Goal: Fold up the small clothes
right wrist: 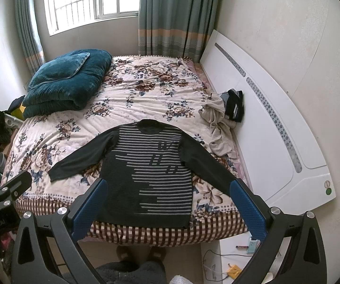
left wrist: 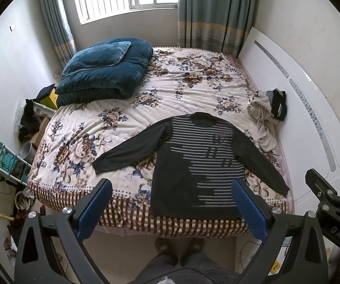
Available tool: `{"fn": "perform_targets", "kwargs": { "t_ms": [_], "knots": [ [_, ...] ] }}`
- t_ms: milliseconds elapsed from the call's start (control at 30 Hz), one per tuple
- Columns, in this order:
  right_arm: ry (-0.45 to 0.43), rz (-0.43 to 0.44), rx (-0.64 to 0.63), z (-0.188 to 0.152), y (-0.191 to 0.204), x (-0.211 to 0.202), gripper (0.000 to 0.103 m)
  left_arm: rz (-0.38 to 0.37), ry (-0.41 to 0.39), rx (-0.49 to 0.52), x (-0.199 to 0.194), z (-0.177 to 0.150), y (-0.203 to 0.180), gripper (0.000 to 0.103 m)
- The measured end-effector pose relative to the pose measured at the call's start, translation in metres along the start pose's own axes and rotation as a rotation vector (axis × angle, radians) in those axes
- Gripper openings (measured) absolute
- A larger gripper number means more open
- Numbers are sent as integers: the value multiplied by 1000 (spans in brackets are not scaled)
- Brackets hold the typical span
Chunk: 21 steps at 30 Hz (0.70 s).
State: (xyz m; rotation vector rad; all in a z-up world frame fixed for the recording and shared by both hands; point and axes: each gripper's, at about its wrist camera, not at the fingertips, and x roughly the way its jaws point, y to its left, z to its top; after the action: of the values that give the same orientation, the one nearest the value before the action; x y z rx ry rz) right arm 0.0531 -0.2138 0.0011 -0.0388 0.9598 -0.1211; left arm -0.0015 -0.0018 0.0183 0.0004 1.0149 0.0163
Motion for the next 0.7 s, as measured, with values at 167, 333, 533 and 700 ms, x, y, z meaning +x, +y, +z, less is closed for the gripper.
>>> {"fn": "perform_targets", "kwargs": {
  "t_ms": [167,333,533,700],
  "knots": [
    [-1,1,1,0,0,0,103,-1,-1,0,0,0,1,103],
    [-1,0,0,-1,0,0,103,-3,-1,-1,0,0,1,103],
    [-2,1,0,5,0,-4,103,-3,-3,-1,0,0,1,103],
    [-4,1,1,7,0,-5,103,-2,-4,-2,0,0,0,103]
  ]
}}
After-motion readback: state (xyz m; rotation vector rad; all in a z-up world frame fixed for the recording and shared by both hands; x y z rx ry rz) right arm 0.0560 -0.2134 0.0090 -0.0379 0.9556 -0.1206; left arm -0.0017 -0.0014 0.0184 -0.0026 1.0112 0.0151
